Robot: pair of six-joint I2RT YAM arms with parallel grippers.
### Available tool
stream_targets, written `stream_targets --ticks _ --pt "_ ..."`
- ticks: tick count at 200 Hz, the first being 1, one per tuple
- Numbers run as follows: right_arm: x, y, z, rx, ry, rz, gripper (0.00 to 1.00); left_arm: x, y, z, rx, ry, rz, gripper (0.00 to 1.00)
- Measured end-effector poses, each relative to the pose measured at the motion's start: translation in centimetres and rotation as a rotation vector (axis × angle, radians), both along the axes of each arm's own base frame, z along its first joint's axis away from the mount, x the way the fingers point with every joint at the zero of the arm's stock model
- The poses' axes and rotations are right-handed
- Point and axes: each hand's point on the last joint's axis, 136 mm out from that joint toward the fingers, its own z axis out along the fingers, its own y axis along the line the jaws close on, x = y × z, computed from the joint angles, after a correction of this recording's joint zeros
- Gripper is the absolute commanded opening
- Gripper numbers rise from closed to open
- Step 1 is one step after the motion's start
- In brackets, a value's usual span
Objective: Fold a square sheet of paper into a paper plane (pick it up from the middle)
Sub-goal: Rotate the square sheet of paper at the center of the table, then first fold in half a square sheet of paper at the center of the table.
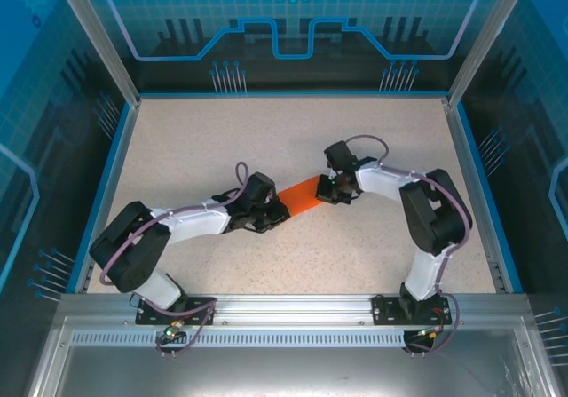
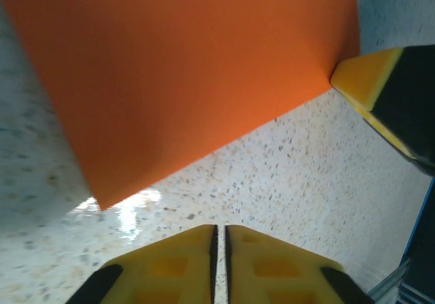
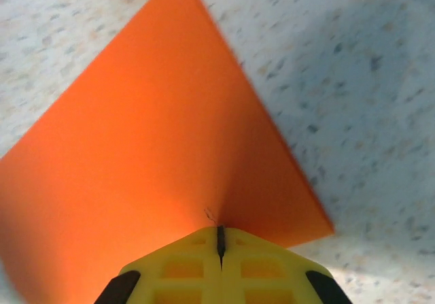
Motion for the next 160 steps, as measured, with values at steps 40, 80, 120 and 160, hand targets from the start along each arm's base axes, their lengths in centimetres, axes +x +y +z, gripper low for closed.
stream_targets --ticks 40,80,120,160 --pt "-0.5 1.9 2.3 0.212 -0.083 0.058 0.0 -0.1 -2.6 -1.0 -0.039 -0.007 0.001 0.0" --pt "-0.4 3.9 2.6 0.337 -0.105 0.107 0.0 1.4 -3.2 -1.1 -0.085 -0.039 0.08 0.0" --pt "-0.9 5.3 0.5 0.402 -0.043 0.136 0.0 2.0 -3.1 -2.0 -0.08 -0.036 0.121 0.0" --pt "-0.9 5.5 0.0 0.407 -0.038 0.135 0.0 2.3 -2.7 -2.4 -0.057 -0.047 0.142 0.0"
